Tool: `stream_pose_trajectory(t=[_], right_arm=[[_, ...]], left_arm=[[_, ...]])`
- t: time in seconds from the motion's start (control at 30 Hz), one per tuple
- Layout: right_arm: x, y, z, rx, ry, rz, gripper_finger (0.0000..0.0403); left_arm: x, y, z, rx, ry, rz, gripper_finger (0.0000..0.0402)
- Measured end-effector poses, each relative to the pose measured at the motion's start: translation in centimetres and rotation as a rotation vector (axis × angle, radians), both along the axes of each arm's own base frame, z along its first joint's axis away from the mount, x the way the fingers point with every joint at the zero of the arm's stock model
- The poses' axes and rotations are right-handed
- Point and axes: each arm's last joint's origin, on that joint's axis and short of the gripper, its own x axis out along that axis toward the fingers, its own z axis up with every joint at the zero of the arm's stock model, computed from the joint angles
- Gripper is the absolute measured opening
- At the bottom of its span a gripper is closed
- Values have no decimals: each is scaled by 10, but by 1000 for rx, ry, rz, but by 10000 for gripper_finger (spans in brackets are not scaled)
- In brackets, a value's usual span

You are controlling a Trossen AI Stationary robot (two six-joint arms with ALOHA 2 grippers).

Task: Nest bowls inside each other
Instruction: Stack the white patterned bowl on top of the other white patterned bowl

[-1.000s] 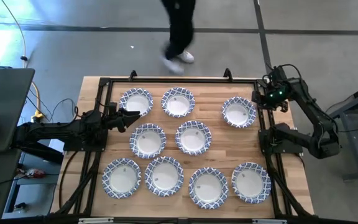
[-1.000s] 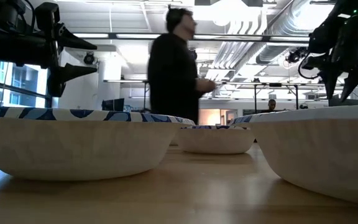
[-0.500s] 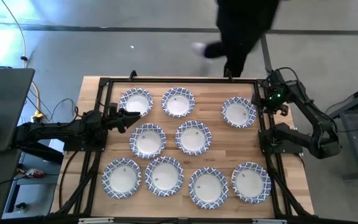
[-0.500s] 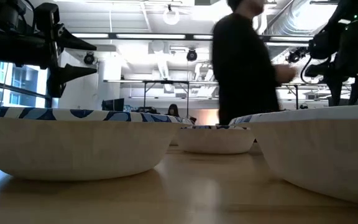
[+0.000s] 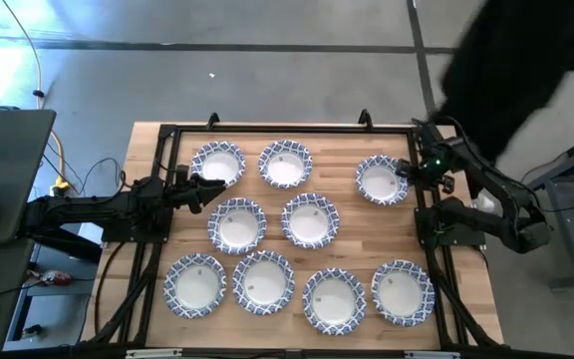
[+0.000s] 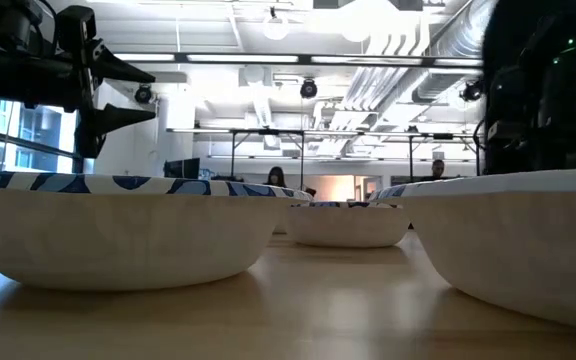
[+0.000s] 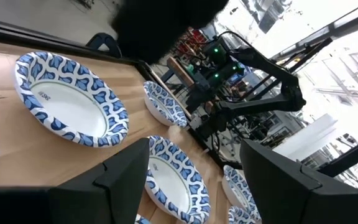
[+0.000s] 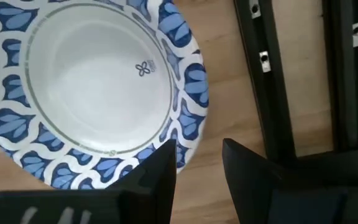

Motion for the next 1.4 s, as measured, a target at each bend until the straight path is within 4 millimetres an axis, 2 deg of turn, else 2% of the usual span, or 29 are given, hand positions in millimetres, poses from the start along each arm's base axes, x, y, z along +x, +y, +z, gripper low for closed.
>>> stream_pose_trajectory(t=[0.4,1.0,1.4], right_arm=[[5,2,-9,15,12,-5,122],[23,-5,-30,158,104,29,122],[35,-12,-30,88,-21,35,122]], left_arm=[[0,0,0,0,0,-8,241],[0,0,0,1,0,-8,241],[0,0,0,17,7,-8,241]])
